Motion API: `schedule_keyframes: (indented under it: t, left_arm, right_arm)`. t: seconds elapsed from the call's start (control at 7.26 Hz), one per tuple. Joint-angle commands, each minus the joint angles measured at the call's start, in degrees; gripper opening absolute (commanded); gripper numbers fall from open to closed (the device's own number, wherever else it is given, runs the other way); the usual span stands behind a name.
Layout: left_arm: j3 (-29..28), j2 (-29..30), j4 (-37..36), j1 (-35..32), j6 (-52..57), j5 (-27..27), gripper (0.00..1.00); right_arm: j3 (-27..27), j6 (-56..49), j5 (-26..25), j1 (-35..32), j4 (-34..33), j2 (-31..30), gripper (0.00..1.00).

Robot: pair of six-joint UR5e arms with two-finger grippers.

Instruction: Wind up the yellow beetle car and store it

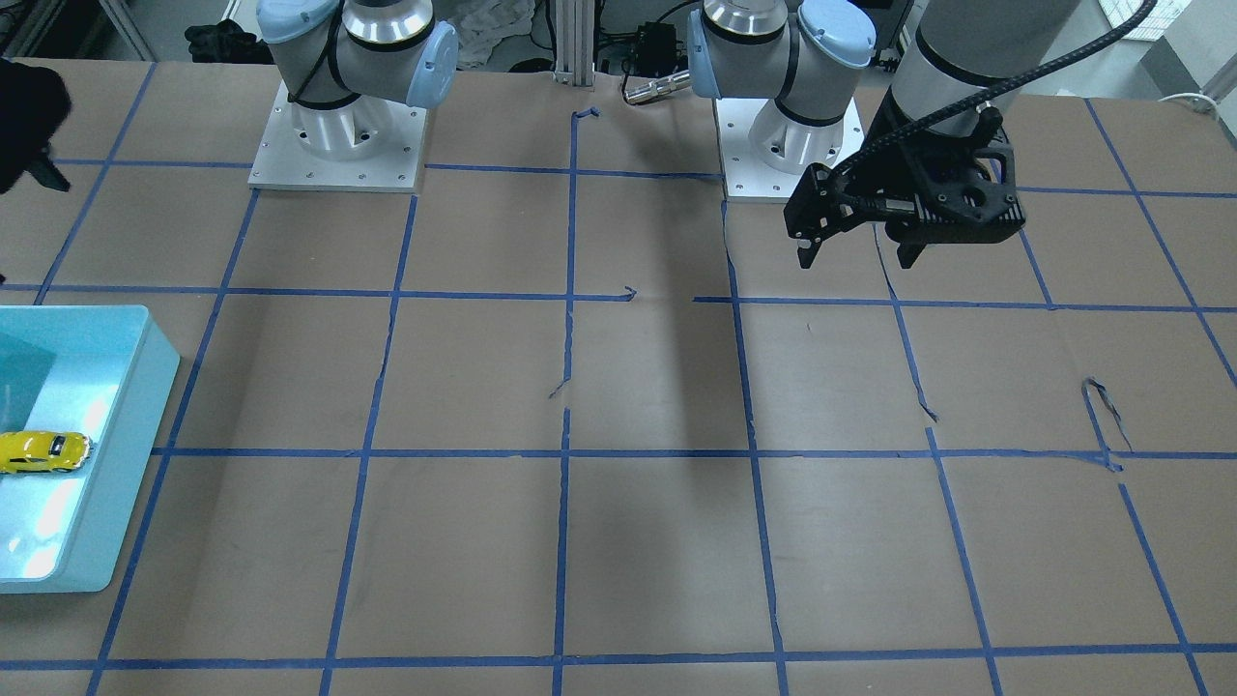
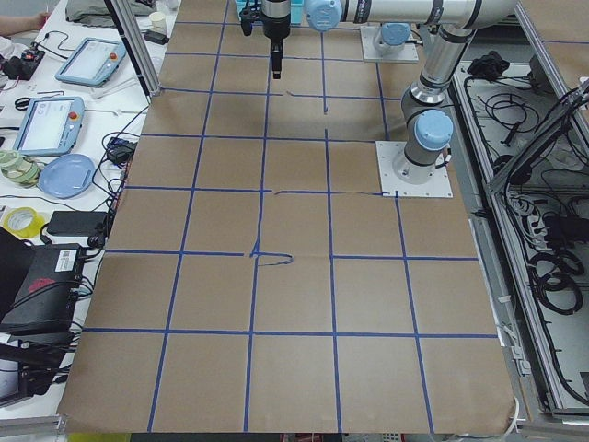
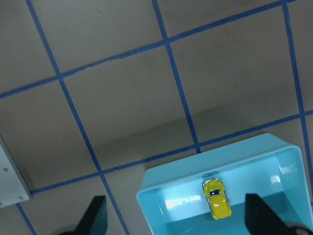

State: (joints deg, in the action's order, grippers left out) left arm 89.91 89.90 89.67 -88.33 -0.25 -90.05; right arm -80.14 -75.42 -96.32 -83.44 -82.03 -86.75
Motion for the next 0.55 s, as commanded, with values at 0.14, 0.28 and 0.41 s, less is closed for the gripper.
schedule_keyframes:
  t: [0.14,0.28,0.41]
  left_arm:
    - [0.1,-0.2,0.1,0.1,0.1,-0.1,1.0]
    - [0.0,-0.2,0.1,0.1,0.1,-0.2,1.0]
    - [0.0,-0.2,0.1,0.1,0.0,-0.1,1.0]
  right_arm:
    - [0.2,29.6,1.7,-11.2,-0.4,-0.1,1.0]
    - [0.4,40.8,1.8,-12.0,-0.4,0.0,1.0]
    - [0.5,48.4,3.4,-12.1,-0.3,0.0,1.0]
